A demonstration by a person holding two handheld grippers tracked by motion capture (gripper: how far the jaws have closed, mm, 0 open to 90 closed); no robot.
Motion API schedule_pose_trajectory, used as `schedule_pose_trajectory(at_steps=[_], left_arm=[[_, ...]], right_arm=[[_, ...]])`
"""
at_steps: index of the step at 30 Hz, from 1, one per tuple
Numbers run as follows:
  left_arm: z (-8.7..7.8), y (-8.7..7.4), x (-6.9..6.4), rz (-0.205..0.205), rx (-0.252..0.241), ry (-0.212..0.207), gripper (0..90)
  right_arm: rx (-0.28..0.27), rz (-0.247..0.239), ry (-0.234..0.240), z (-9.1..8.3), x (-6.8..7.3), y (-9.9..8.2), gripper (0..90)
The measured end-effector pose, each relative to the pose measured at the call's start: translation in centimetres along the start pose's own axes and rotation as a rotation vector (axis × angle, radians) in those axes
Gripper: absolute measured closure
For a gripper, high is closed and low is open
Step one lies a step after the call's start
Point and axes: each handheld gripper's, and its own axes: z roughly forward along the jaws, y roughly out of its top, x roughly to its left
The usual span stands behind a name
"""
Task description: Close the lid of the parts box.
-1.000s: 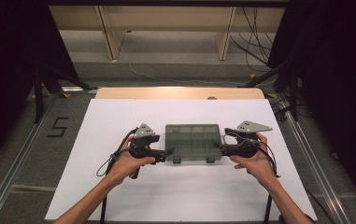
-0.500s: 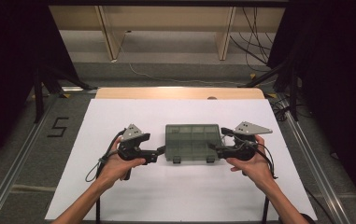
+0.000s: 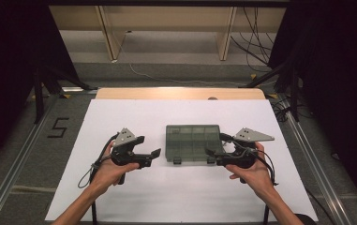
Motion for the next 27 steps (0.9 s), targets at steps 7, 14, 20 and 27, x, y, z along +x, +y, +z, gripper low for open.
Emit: schedule_pose_trajectory(at_steps=[7,14,20,27], left_arm=[[-0.8,-0.3,-0.1,0.0,-0.015,0.003,17.7],[-1.5,-0.7,-0.3,0.015,-0.026,0.001,17.5],[-1.7,-0.8,-0.3,0.036,-0.031,-0.008,17.4],[-2.3,-1.2,-0.2,0.042,-0.038,0.009,16.6]], right_arm=[[0.006,-0.018,-0.007,-0.3,0.4,-0.3,19.0],[-0.013,-0.009,0.005,-0.4,0.8,-0.6,18.6],[-0.006,-0.008,0.012,-0.6,1.1,-0.8,18.6],[0.0,0.003,0.023,-0.7,1.5,-1.2,18.4]])
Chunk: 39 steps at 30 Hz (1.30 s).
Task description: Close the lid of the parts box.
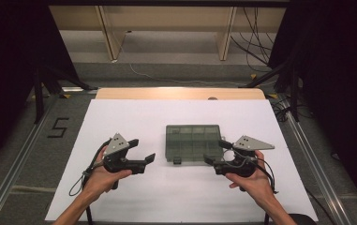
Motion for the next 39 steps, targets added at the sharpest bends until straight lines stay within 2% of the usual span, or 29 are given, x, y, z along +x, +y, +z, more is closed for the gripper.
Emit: schedule_pose_trajectory(at_steps=[3,4,5,8,10,14,15,18,20,22,25,27,31,32,33,34,35,36,39], left_arm=[[-0.3,0.0,0.1,0.01,-0.005,0.007,16.6],[-0.4,-0.1,0.1,0.003,-0.01,0.003,16.5],[-0.5,-0.1,0.1,0.007,-0.012,0.007,16.5],[-0.8,-0.2,0.0,0.008,-0.014,0.003,16.4],[-0.9,-0.3,-0.2,0.008,-0.016,0.001,16.4],[-1.1,-0.3,-0.6,0.006,-0.021,-0.007,16.4],[-1.1,-0.3,-0.6,0.009,-0.02,-0.003,16.4],[-1.4,-0.3,-0.8,0.023,-0.025,-0.005,16.2],[-1.5,-0.4,-0.8,0.018,-0.03,-0.008,16.3],[-1.7,-0.5,-1.0,0.006,-0.032,-0.005,16.3],[-1.9,-0.6,-1.0,0.016,-0.03,-0.002,16.2],[-2.0,-0.6,-1.1,0.015,-0.036,-0.009,16.3],[-2.2,-0.7,-1.2,0.017,-0.032,-0.007,16.3],[-2.2,-0.7,-1.3,-0.002,-0.039,-0.009,16.3],[-2.3,-0.7,-1.3,-0.001,-0.037,-0.008,16.3],[-2.3,-0.7,-1.3,0.0,-0.036,-0.009,16.3],[-2.3,-0.7,-1.3,0.002,-0.034,-0.008,16.3],[-2.4,-0.7,-1.3,0.009,-0.034,-0.007,16.3],[-2.6,-0.8,-1.4,0.011,-0.035,-0.006,16.3]], right_arm=[[0.021,-0.003,-0.005,-0.2,0.2,0.0,18.2],[0.005,-0.012,-0.008,-0.1,0.2,-0.1,18.2],[0.025,-0.005,-0.006,-0.2,0.3,-0.1,18.1],[-0.004,-0.013,0.005,-0.1,0.4,-0.3,17.7],[0.004,-0.002,0.004,-0.2,0.5,-0.3,17.6],[0.007,-0.016,0.006,-0.4,0.6,-0.5,17.4],[0.03,-0.015,-0.003,-0.6,0.7,-0.5,17.4],[0.027,-0.014,-0.002,-0.7,0.8,-0.6,17.4],[0.002,-0.027,-0.012,-0.6,0.8,-0.7,17.3],[0.019,-0.028,-0.013,-0.8,0.9,-0.8,17.3],[0.01,-0.033,-0.012,-0.9,1.1,-1.0,17.3],[0.032,-0.039,-0.023,-1.2,1.3,-1.0,17.3],[0.031,-0.029,-0.022,-1.5,1.5,-1.2,17.0],[0.034,-0.024,-0.023,-1.6,1.5,-1.3,17.0],[0.047,-0.005,-0.026,-1.8,1.6,-1.3,17.0],[0.034,-0.019,-0.024,-1.7,1.6,-1.5,17.0],[0.047,-0.012,-0.032,-1.9,1.7,-1.5,16.9],[0.038,-0.03,-0.038,-1.8,1.6,-1.6,17.0],[0.03,-0.033,-0.048,-2.1,1.8,-1.7,16.9]])
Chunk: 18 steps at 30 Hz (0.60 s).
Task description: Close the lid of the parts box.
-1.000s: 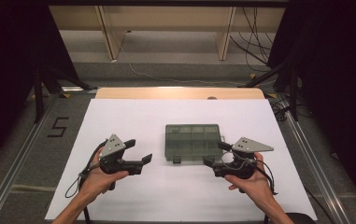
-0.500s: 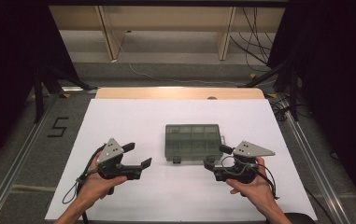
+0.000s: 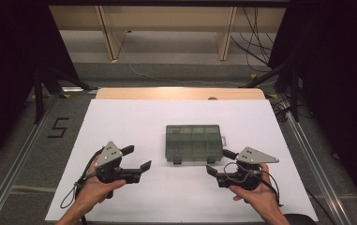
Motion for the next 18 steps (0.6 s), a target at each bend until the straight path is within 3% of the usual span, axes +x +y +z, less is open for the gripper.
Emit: schedule_pose_trajectory(at_steps=[18], left_arm=[[-1.4,-0.6,-0.5,-0.008,-0.017,0.001,16.2]], right_arm=[[-0.01,-0.016,-0.002,-1.4,0.8,-0.7,16.8]])
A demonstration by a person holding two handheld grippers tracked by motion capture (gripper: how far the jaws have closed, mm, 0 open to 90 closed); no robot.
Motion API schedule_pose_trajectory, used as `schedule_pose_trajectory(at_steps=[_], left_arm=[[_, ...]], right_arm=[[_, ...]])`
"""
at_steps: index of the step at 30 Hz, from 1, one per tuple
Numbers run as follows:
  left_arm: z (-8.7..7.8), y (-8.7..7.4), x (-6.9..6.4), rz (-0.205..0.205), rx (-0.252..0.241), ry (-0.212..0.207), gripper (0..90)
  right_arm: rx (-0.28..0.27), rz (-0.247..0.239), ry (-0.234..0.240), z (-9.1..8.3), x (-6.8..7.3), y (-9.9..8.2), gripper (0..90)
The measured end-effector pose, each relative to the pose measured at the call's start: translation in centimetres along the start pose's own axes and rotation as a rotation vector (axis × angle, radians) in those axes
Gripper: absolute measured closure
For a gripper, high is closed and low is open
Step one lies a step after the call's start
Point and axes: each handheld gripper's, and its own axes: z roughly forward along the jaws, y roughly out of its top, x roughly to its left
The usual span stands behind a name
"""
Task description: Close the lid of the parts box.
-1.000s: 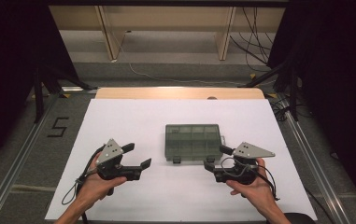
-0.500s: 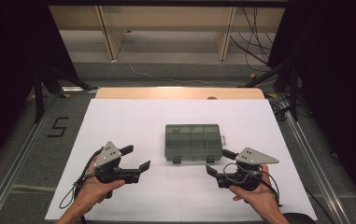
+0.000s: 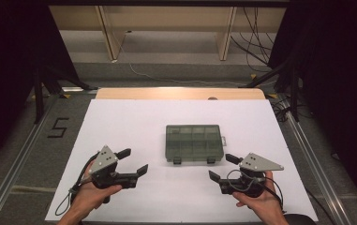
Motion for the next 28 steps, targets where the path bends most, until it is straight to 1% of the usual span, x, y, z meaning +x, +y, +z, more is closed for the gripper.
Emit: schedule_pose_trajectory(at_steps=[1,2,3,4,5,6,7,9,10,11,12,13,15,16,18,20,21,22,23,26,28], left_arm=[[-0.05,0.0,0.02,0.007,0.0,0.0,16.2],[-0.11,-0.02,0.02,0.003,-0.003,-0.002,16.2],[-0.23,-0.01,0.03,0.009,-0.001,0.004,16.2],[-0.26,0.0,0.01,0.009,-0.006,0.005,16.2],[-0.33,0.0,-0.03,-0.001,-0.015,0.003,16.2],[-0.39,0.01,-0.06,-0.003,-0.014,0.007,16.2],[-0.41,0.0,-0.05,-0.002,-0.014,0.005,16.2],[-0.34,-0.01,-0.07,-0.003,-0.012,0.005,16.2],[-0.25,-0.05,-0.04,-0.001,-0.015,0.001,16.2],[-0.25,-0.05,-0.03,0.007,-0.006,0.002,16.2],[-0.2,-0.07,-0.01,0.006,-0.003,0.005,16.2],[-0.11,-0.09,-0.02,-0.003,-0.005,0.003,16.2],[-0.08,-0.07,0.04,0.0,-0.006,0.003,16.2],[-0.06,-0.08,0.01,-0.007,-0.01,0.004,16.2],[-0.08,-0.05,0.05,-0.001,-0.01,0.003,16.2],[-0.04,-0.08,0.0,-0.009,-0.01,0.003,16.2],[-0.02,-0.08,0.04,-0.001,-0.012,0.003,16.2],[-0.07,-0.05,0.02,0.002,-0.004,0.008,16.2],[-0.03,-0.06,-0.03,-0.002,-0.005,0.005,16.1],[0.02,-0.04,0.01,0.01,-0.005,-0.002,16.2],[0.02,-0.04,-0.01,0.007,-0.005,-0.001,16.1]], right_arm=[[0.003,0.001,0.006,0.01,0.05,-0.02,16.8],[0.004,0.001,0.006,-0.02,0.1,-0.03,16.8],[-0.013,-0.009,0.003,0.04,0.1,-0.08,16.8],[-0.011,-0.001,0.011,0.03,0.19,-0.1,16.8],[-0.005,0.007,0.011,-0.08,0.24,-0.1,16.8],[-0.009,0.001,0.009,-0.11,0.23,-0.11,16.8],[-0.002,0.0,0.005,-0.2,0.25,-0.11,16.8],[-0.008,-0.005,0.002,-0.15,0.23,-0.12,16.9],[-0.015,-0.001,0.009,-0.06,0.21,-0.13,16.9],[0.004,0.0,0.004,-0.22,0.17,-0.07,16.8],[0.009,0.003,0.005,-0.24,0.11,-0.05,16.9],[0.002,0.0,0.006,-0.17,0.04,-0.09,16.9],[-0.01,-0.001,-0.004,-0.13,-0.06,-0.11,16.8],[-0.01,-0.003,-0.002,-0.12,-0.09,-0.1,16.9],[-0.004,0.001,0.003,-0.17,-0.07,-0.07,16.9],[-0.02,0.004,0.009,-0.04,-0.06,-0.09,16.8],[-0.019,0.006,0.006,-0.04,-0.07,-0.09,16.9],[-0.019,0.005,0.007,-0.03,-0.09,-0.09,16.8],[-0.02,0.005,0.008,0.0,-0.12,-0.09,16.8],[-0.018,0.008,0.01,0.0,-0.12,-0.09,16.8],[-0.018,0.011,0.011,0.06,-0.1,-0.09,16.9]])
